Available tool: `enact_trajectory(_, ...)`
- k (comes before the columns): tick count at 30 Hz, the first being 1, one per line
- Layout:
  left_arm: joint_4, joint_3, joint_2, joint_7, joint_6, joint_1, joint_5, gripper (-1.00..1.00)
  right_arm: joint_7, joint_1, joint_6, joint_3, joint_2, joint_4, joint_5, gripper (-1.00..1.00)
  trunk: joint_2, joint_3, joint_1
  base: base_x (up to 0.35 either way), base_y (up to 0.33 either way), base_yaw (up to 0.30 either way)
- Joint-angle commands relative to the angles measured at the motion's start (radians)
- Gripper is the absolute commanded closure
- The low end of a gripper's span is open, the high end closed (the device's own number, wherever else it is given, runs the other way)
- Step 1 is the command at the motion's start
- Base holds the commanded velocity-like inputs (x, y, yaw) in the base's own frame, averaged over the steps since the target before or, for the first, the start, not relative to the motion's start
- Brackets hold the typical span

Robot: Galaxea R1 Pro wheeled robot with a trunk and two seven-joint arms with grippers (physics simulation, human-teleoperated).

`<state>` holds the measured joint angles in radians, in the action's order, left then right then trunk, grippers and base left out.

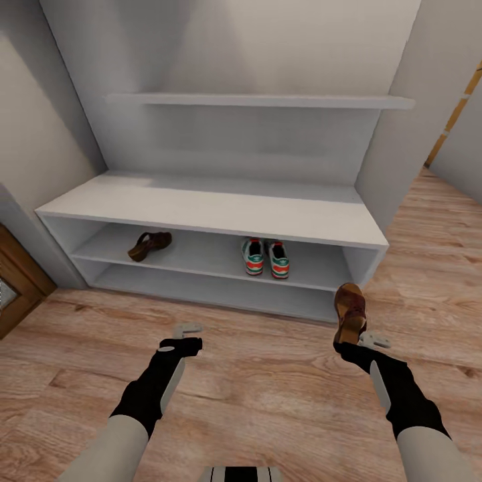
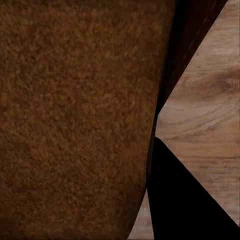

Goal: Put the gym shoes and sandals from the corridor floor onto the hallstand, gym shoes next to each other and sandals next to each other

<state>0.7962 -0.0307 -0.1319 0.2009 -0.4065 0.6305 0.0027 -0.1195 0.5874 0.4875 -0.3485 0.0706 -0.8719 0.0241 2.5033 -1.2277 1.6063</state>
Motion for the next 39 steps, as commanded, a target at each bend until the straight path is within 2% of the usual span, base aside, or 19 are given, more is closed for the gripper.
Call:
enact_trajectory(1, 0.0, 0.0, 0.0, 0.0, 0.0, 0.0, 0.0, -1.0, 0.001, 0.0, 0.0, 0.0, 0.0, 0.001, -0.004, 1.0, 0.0, 0.0, 0.0, 0.148, 0.325, 0.0)
enact_trajectory(10, 0.0, -0.001, 0.0, 0.001, 0.0, -0.001, -0.006, -1.0, 0.001, 0.0, 0.0, 0.0, 0.0, 0.004, -0.004, 1.0, 0.0, 0.0, 0.0, 0.02, 0.345, 0.0)
enact_trajectory(20, 0.0, -0.002, 0.0, 0.001, 0.0, -0.002, -0.006, -1.0, 0.001, 0.0, 0.0, 0.0, -0.002, 0.005, -0.004, 1.0, 0.0, 0.0, 0.0, -0.13, 0.342, 0.0)
enact_trajectory(28, 0.0, -0.001, 0.0, 0.0, 0.0, -0.009, -0.005, -1.0, 0.001, 0.0, 0.0, 0.0, -0.026, 0.005, -0.004, 1.0, 0.0, 0.0, 0.0, -0.075, 0.342, 0.0)
enact_trajectory(39, 0.0, -0.001, 0.0, 0.0, 0.0, -0.012, -0.002, -1.0, 0.001, 0.0, 0.0, 0.0, -0.03, 0.005, -0.004, 1.0, 0.0, 0.0, 0.0, -0.002, 0.35, 0.0)
